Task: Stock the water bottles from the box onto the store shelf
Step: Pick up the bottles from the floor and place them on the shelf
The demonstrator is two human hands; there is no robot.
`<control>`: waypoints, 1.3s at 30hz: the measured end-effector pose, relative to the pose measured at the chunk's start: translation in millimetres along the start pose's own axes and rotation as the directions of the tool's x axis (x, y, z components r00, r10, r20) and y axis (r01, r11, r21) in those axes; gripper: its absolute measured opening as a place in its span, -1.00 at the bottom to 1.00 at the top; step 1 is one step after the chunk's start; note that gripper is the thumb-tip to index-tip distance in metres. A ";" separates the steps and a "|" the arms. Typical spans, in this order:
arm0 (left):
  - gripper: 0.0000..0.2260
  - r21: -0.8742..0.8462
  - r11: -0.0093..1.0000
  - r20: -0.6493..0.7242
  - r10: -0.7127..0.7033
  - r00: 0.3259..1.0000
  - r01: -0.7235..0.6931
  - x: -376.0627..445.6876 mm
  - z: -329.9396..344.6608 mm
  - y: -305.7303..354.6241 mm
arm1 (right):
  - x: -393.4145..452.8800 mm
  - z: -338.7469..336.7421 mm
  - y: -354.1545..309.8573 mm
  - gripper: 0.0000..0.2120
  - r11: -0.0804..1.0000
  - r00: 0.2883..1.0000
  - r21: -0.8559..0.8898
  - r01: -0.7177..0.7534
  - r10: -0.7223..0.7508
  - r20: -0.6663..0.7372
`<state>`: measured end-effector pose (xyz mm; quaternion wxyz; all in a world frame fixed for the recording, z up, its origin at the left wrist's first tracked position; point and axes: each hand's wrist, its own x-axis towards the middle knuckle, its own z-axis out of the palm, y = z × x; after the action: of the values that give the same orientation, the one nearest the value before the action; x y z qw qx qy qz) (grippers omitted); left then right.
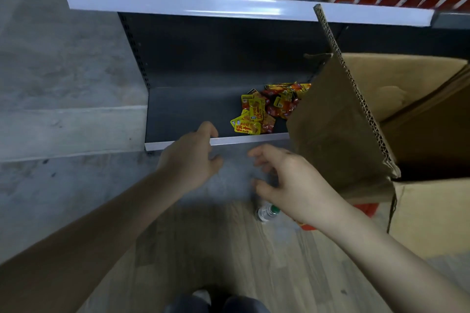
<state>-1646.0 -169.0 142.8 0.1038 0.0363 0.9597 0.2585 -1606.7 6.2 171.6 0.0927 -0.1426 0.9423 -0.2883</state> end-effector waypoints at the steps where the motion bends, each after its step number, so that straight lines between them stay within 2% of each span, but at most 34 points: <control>1: -0.67 -0.004 1.000 0.000 0.000 1.000 0.000 1.0 4.3 -3.5 | 0.5 5.1 4.1 -0.60 1.000 1.000 -0.005 -0.007 0.007 0.006; 7: -0.67 -0.019 1.000 0.024 -0.004 1.000 0.005 9.6 40.1 -26.3 | 2.7 38.3 43.0 -0.60 0.997 0.996 -0.015 -0.080 0.081 0.029; 15: -0.66 -0.027 0.999 0.077 0.021 0.997 -0.019 31.9 114.0 -52.0 | 2.0 85.4 111.1 -0.62 0.985 0.986 0.051 -0.166 0.166 -0.013; 21: -0.65 -0.045 0.996 0.147 0.082 0.986 -0.076 48.9 173.1 -64.5 | 0.4 121.8 160.1 -0.62 0.975 0.976 0.072 -0.211 0.214 -0.041; 27: -0.67 -0.037 0.991 0.160 0.132 0.978 -0.127 61.5 222.5 -74.5 | -6.5 151.9 200.4 -0.63 0.963 0.961 0.079 -0.259 0.265 -0.080; 31: -0.69 -0.021 0.986 0.229 0.168 0.959 -0.167 69.4 251.9 -80.3 | -13.3 166.6 219.9 -0.65 0.949 0.947 0.101 -0.299 0.308 -0.090; 39: -0.62 0.054 0.966 0.313 0.224 0.923 -0.253 82.5 307.7 -84.1 | -28.6 195.5 267.2 -0.65 0.922 0.918 0.133 -0.364 0.379 -0.117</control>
<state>-1660.8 -81.1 -174.4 0.2164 0.1969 0.9317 0.2152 -1587.1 126.3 -137.6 0.0868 0.0647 0.9394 -0.3253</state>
